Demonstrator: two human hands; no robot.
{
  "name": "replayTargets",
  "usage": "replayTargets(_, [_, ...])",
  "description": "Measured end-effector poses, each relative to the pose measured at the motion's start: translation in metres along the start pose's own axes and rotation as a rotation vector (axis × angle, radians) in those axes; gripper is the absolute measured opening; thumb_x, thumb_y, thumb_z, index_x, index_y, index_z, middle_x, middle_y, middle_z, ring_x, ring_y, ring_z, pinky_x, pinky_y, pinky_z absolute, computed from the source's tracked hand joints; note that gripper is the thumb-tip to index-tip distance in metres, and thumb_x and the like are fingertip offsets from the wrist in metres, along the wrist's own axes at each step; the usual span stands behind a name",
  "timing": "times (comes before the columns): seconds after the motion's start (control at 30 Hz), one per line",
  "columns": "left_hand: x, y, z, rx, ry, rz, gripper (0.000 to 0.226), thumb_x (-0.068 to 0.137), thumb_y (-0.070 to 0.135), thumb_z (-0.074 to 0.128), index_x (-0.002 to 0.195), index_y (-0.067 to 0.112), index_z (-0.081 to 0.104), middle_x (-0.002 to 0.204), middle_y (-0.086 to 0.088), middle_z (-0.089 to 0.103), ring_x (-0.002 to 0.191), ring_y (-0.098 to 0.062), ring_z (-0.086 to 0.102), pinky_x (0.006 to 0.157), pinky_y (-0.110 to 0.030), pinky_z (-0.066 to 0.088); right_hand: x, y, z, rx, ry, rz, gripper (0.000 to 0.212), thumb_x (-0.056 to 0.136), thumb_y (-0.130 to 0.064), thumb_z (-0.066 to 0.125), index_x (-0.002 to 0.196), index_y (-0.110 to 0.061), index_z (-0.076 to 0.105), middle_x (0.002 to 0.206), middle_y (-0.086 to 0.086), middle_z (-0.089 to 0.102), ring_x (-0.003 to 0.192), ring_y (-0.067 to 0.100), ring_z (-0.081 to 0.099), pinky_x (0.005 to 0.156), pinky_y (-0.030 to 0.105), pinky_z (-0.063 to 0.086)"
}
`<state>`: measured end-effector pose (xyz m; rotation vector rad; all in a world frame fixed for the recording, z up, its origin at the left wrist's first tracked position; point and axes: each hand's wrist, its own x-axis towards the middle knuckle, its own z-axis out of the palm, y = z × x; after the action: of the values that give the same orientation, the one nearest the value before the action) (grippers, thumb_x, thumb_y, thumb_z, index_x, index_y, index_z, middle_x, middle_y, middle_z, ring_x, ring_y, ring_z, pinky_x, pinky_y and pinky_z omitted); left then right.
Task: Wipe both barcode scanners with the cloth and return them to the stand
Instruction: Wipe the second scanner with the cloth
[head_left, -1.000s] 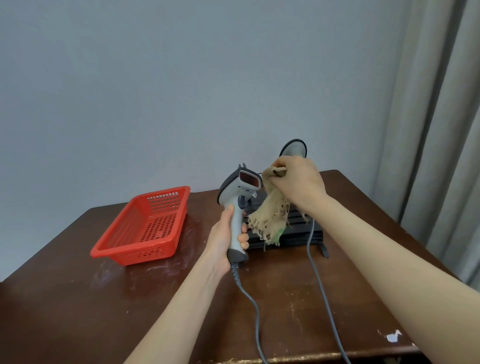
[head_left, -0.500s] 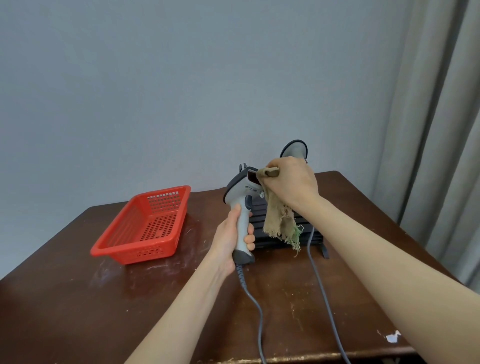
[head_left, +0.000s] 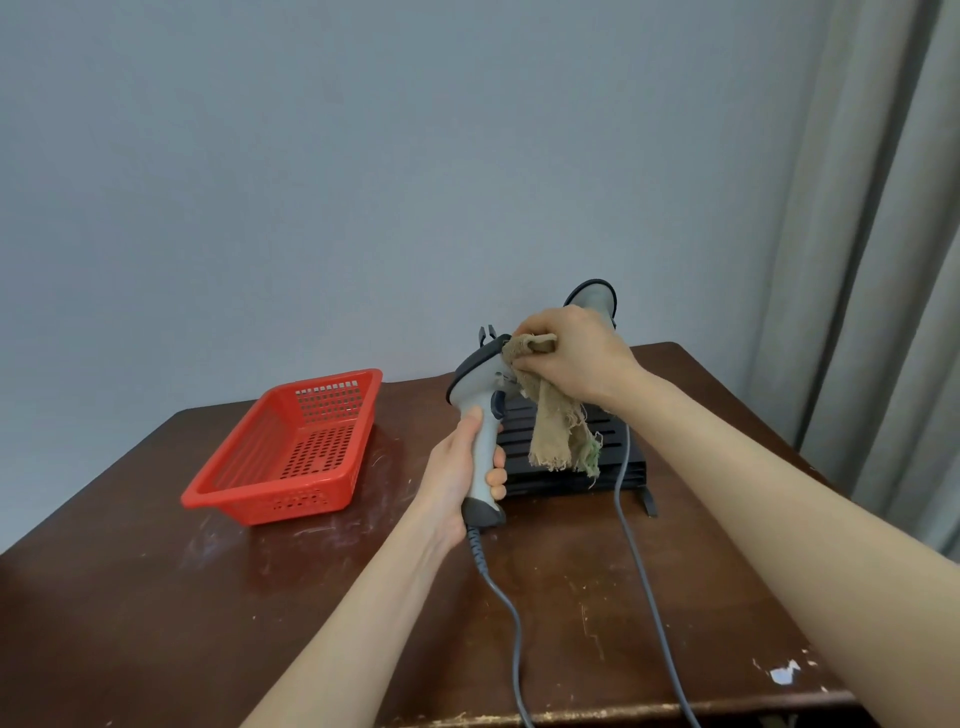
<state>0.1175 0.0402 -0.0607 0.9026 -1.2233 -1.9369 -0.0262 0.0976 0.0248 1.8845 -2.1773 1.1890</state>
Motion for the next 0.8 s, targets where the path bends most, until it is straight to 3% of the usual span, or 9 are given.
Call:
replayTargets(0.1, [0.0, -0.001, 0.0, 0.004, 0.003, 0.003, 0.038, 0.096, 0.041, 0.05, 0.112, 0.008, 0.055, 0.056, -0.003, 0.05, 0.038, -0.011, 0.039, 0.035, -0.021, 0.036, 0.0, 0.004, -0.002, -0.17, -0.031, 0.005, 0.016, 0.088, -0.025, 0.061, 0.101, -0.024, 0.07, 0.099, -0.002, 0.068, 0.096, 0.019, 0.058, 0.072, 0.03, 0.04])
replayTargets(0.3, [0.0, 0.001, -0.001, 0.033, 0.02, 0.035, 0.037, 0.095, 0.04, 0.052, 0.11, 0.006, 0.057, 0.056, -0.003, 0.052, 0.039, -0.012, 0.04, 0.036, -0.021, 0.037, -0.001, 0.008, 0.0, -0.401, -0.011, 0.055, 0.015, 0.088, -0.022, 0.056, 0.091, -0.024, 0.071, 0.084, 0.001, 0.064, 0.081, 0.024, 0.056, 0.061, 0.03, 0.041])
replayTargets(0.43, [0.001, 0.003, -0.002, -0.003, 0.031, 0.031, 0.034, 0.095, 0.039, 0.051, 0.108, 0.008, 0.057, 0.056, -0.003, 0.05, 0.039, -0.011, 0.038, 0.036, -0.021, 0.035, 0.002, 0.014, 0.0, -0.412, 0.146, 0.137, 0.018, 0.09, -0.026, 0.052, 0.092, -0.021, 0.07, 0.083, 0.004, 0.062, 0.073, 0.025, 0.049, 0.062, 0.03, 0.039])
replayTargets(0.53, [0.001, 0.004, -0.002, -0.009, 0.033, 0.032, 0.034, 0.096, 0.039, 0.05, 0.107, 0.008, 0.057, 0.055, -0.003, 0.05, 0.038, -0.011, 0.038, 0.035, -0.021, 0.035, -0.002, 0.013, 0.002, -0.279, 0.146, 0.103, 0.02, 0.089, -0.03, 0.051, 0.097, -0.026, 0.07, 0.091, 0.001, 0.066, 0.077, 0.019, 0.046, 0.064, 0.03, 0.042])
replayTargets(0.8, [-0.001, 0.005, 0.001, -0.001, 0.034, 0.043, 0.034, 0.095, 0.038, 0.052, 0.108, 0.007, 0.057, 0.054, -0.003, 0.051, 0.038, -0.012, 0.039, 0.036, -0.021, 0.036, -0.003, 0.014, 0.012, -0.42, 0.056, -0.013, 0.023, 0.093, -0.024, 0.052, 0.109, -0.027, 0.068, 0.107, -0.001, 0.06, 0.096, 0.023, 0.058, 0.066, 0.029, 0.035])
